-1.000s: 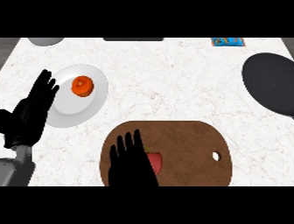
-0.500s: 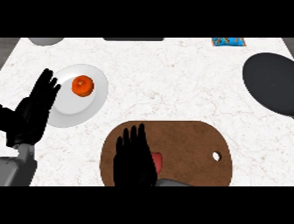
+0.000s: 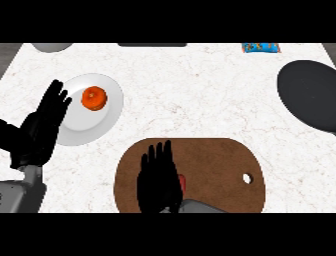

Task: Pick the bell pepper from the cutting board and place it in the pan

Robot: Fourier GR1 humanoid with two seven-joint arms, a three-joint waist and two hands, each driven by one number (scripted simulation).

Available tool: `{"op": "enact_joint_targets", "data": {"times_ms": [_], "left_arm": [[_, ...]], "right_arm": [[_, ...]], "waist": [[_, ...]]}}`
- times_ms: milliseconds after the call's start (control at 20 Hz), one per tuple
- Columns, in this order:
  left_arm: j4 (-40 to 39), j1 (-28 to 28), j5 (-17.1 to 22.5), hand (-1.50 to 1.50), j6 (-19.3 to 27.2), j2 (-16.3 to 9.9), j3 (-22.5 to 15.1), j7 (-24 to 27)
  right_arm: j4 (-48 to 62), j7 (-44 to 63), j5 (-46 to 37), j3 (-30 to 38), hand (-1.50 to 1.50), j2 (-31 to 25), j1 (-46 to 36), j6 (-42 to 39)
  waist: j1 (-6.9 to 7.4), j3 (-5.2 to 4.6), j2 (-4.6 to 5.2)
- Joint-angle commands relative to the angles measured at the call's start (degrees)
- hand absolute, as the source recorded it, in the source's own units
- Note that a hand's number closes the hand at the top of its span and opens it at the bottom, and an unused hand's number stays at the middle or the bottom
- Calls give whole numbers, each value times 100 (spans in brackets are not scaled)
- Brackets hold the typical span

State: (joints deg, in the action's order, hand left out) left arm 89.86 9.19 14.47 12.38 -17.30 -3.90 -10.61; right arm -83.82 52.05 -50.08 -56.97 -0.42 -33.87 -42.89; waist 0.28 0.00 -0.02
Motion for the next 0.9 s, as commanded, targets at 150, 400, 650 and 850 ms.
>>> {"op": "enact_joint_targets", "data": {"times_ms": [150,400,650,850], "left_arm": [[121,247,8,0,-215,-135,305,-370],[228,-127,-43,0,-364,21,382,-252],[1,191,-285,0,-291,205,305,-264],[-178,-91,-201,0,-545,326,396,219]], "right_arm": [[565,-44,171,-96,-150,41,-266,795],[905,-669,-362,293,-150,42,158,598],[1243,-1184,-215,-44,150,40,-219,1041],[1737,-1631,-239,71,150,41,-480,1525]], "waist": [[59,1,5],[-5,1,0],[26,0,9],[39,-1,15]]}}
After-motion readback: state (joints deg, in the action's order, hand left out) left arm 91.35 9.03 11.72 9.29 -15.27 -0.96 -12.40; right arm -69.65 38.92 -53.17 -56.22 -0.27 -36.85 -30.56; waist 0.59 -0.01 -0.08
